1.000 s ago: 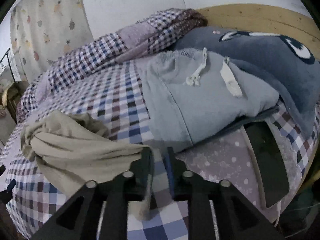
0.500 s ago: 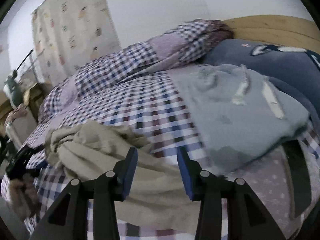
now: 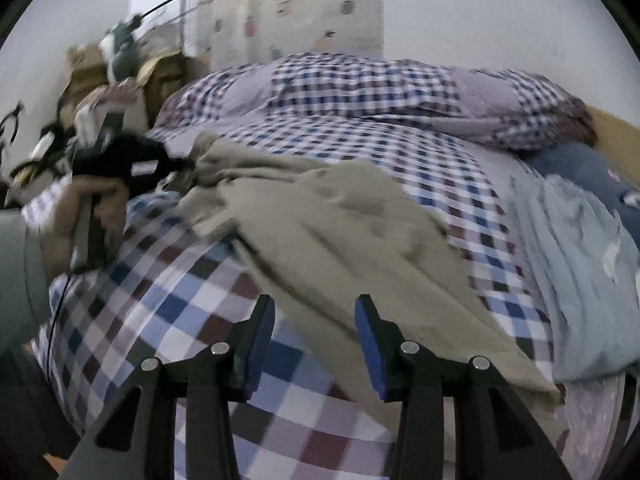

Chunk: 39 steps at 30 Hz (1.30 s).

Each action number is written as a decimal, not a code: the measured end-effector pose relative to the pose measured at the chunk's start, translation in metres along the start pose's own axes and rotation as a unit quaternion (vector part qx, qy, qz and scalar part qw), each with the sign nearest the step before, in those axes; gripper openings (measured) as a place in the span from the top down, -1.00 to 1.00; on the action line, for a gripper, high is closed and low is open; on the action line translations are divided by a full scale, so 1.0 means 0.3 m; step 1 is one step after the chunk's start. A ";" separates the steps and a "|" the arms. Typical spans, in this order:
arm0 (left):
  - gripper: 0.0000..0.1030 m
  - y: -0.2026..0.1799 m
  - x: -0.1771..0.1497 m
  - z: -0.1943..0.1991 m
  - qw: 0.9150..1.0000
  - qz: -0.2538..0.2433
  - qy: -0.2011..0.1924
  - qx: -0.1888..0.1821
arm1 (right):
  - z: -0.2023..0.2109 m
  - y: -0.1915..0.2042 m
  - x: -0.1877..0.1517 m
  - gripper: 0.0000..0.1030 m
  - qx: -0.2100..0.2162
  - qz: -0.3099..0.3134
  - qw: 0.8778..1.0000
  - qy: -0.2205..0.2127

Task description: Fold clothes

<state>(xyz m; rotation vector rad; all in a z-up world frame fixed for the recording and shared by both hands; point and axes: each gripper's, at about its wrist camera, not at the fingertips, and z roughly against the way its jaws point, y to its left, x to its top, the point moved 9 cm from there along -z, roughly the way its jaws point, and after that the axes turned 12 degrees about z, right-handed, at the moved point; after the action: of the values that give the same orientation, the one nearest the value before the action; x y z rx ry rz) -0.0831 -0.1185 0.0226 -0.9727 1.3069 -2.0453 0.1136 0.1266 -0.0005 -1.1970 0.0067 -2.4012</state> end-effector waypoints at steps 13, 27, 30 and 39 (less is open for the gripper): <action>-0.39 0.049 0.009 0.047 0.976 -0.179 0.013 0.124 | -0.078 0.151 0.038 0.02 0.016 0.034 0.999 0.000; 0.93 0.051 -0.164 -0.110 0.955 -0.249 0.068 0.148 | -0.128 0.202 0.048 -0.03 0.033 0.013 0.999 0.009; 0.94 0.010 -0.136 -0.065 0.967 -0.226 0.045 0.110 | -0.119 0.195 0.049 -0.03 0.031 0.008 0.999 0.005; 0.97 -0.195 0.041 0.186 0.989 -0.139 -0.045 -0.039 | -0.090 0.173 0.084 -0.03 0.009 0.005 1.000 -0.019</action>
<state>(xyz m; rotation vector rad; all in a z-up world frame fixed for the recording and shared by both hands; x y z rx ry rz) -0.0489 -0.1346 0.0954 -1.3310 1.2703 -2.1374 0.1003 0.0648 -0.0087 -1.2315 -0.0211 -2.3636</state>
